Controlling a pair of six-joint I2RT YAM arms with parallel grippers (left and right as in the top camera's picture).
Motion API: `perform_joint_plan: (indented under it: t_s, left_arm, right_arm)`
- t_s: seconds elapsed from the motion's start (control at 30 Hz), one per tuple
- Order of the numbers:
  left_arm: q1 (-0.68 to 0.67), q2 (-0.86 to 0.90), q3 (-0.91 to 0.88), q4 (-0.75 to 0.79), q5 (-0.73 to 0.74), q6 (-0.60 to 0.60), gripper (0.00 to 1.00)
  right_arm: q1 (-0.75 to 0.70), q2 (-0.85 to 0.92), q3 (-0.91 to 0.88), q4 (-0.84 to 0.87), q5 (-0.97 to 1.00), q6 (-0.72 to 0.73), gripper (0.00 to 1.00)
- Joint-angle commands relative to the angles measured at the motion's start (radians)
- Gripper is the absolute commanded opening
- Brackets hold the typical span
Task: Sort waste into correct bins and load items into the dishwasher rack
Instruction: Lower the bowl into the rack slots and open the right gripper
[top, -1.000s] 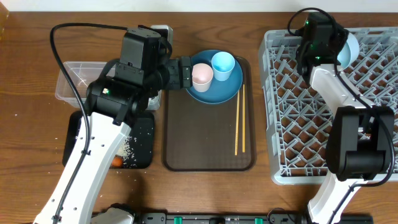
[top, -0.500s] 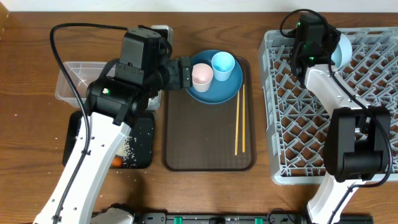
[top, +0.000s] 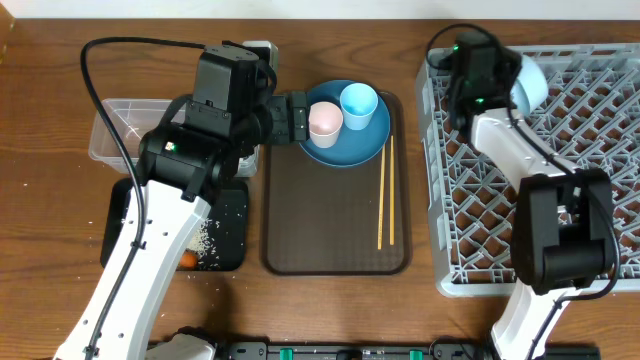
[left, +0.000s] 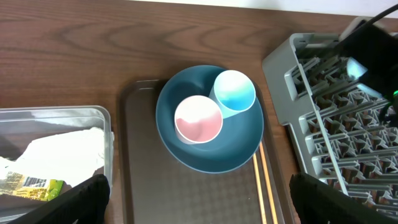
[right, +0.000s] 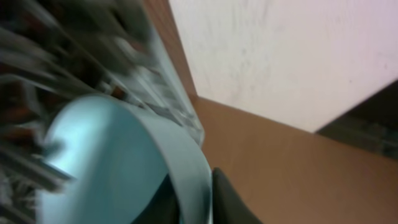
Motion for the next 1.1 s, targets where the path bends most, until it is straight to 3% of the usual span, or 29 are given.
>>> perform_joint_plan:
  t_s: [0.0, 0.1, 0.37, 0.53, 0.83, 0.97, 1.07]
  left_arm:
    - [0.003, 0.004, 0.01, -0.003, 0.005, 0.013, 0.93]
    - [0.003, 0.006, 0.01, -0.003, 0.005, 0.013, 0.93]
    - [0.003, 0.023, 0.01, -0.003, 0.005, 0.013, 0.93]
    - [0.003, 0.036, 0.01, -0.003, 0.005, 0.013, 0.93]
    - [0.003, 0.039, 0.01, -0.008, 0.005, 0.013, 0.93]
    - [0.003, 0.039, 0.01, -0.016, 0.005, 0.013, 0.93]
    - [0.003, 0.04, 0.01, -0.023, 0.005, 0.013, 0.93]
  right_arm:
    - [0.037, 0.013, -0.009, -0.001, -0.025, 0.048, 0.23]
    - [0.057, 0.013, -0.009, -0.001, -0.026, 0.086, 0.41]
    - [0.108, 0.013, -0.009, 0.0, -0.038, 0.13, 0.69]
    - [0.144, 0.003, -0.008, 0.011, -0.045, 0.231, 0.73]
    - [0.091, -0.189, 0.005, -0.064, -0.138, 0.517, 0.7]
    - [0.003, -0.318, 0.005, -0.192, -0.332, 0.737, 0.68]
    - [-0.106, -0.398, 0.005, -0.282, -0.594, 0.955, 0.63]
